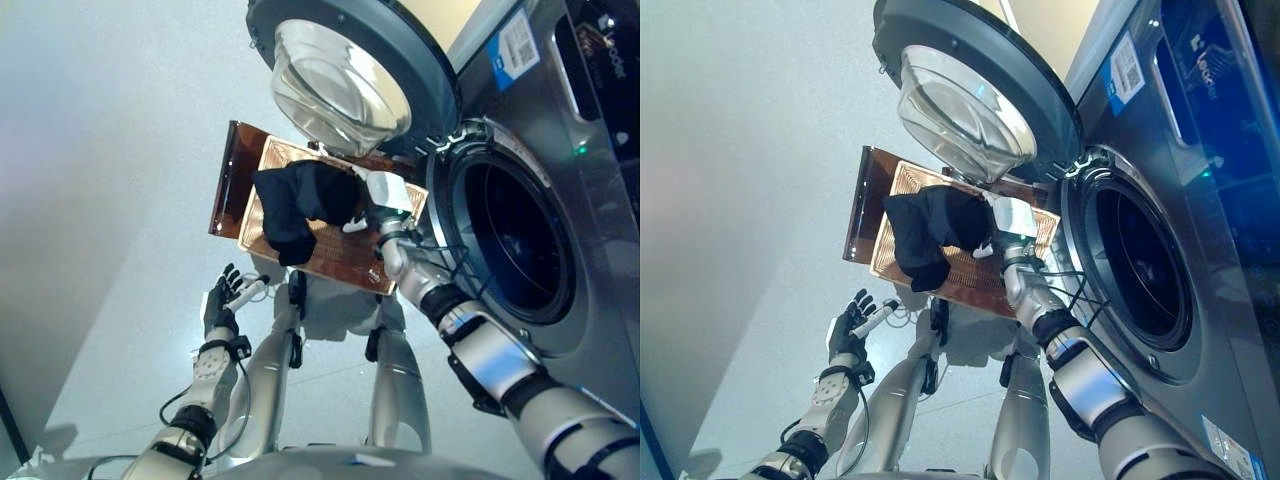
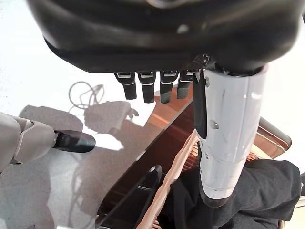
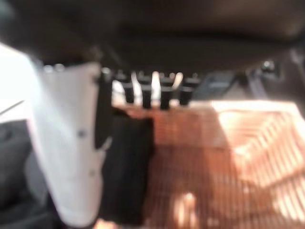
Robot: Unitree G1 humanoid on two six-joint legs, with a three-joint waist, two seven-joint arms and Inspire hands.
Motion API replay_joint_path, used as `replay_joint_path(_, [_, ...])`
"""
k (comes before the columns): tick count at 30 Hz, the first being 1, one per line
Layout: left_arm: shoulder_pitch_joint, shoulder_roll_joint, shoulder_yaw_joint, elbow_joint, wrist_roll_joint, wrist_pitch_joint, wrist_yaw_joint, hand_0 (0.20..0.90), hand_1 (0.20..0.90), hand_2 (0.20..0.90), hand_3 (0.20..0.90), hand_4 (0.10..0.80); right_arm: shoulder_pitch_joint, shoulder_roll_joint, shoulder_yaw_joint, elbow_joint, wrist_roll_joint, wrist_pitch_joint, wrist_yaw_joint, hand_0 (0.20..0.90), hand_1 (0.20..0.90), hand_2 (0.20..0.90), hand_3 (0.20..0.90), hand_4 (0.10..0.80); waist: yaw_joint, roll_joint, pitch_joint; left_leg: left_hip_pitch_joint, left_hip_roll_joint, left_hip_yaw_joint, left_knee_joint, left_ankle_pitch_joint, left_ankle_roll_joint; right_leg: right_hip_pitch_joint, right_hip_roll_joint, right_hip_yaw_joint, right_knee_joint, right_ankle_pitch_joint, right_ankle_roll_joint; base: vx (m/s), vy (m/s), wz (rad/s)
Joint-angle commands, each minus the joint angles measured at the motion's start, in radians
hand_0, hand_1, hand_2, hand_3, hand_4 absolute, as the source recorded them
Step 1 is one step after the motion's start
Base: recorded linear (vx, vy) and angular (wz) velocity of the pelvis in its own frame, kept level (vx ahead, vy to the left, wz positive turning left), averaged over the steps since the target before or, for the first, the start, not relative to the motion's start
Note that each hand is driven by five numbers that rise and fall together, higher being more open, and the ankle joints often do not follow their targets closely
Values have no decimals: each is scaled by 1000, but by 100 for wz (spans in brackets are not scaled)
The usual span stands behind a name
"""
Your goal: Pick up the clothes and place them into the washing machine
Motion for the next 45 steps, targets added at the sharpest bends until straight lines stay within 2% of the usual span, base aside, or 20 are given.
replay_joint_path(1, [29, 17, 16, -17, 7, -50, 29, 900, 900, 900, 900, 800, -35, 22, 41, -76, 3, -36, -30, 900, 900, 900, 900, 800, 20, 32, -29, -32, 10, 5, -85, 67, -47, 10, 24, -11, 51, -78, 0, 22, 6, -6])
replay_joint_path(9, [14, 11, 21, 27, 14, -48, 50, 900, 900, 900, 900, 800, 43, 51, 60, -153, -15, -46, -25, 900, 900, 900, 900, 800, 5, 14, -35, -25, 10, 8, -54, 46, -42, 28, 28, -7, 60, -93, -2, 5, -2, -2])
replay_joint_path(15, [9, 7, 10, 31, 11, -50, 61, 900, 900, 900, 900, 800, 43, 90, 64, -131, -8, -43, -38, 900, 900, 900, 900, 800, 10, 19, -35, -23, 10, 1, -52, 47, -44, 35, 28, -13, 66, -96, -4, -7, 4, 4])
replay_joint_path(33, [23, 43, -19, -29, -4, -61, 78, 900, 900, 900, 900, 800, -125, 169, 69, -17, 39, -28, -82, 900, 900, 900, 900, 800, 50, 39, 30, -87, 1, -9, -50, 73, -47, -11, 21, -28, 53, -67, 0, -24, 17, 4])
replay_joint_path(45, [6, 54, -25, -53, 0, -61, 94, 900, 900, 900, 900, 800, -188, 166, 57, -14, 43, -10, -119, 900, 900, 900, 900, 800, 54, 33, 55, -128, 4, -9, -37, 77, -49, -46, 18, -35, 63, -65, -1, -10, 7, 1])
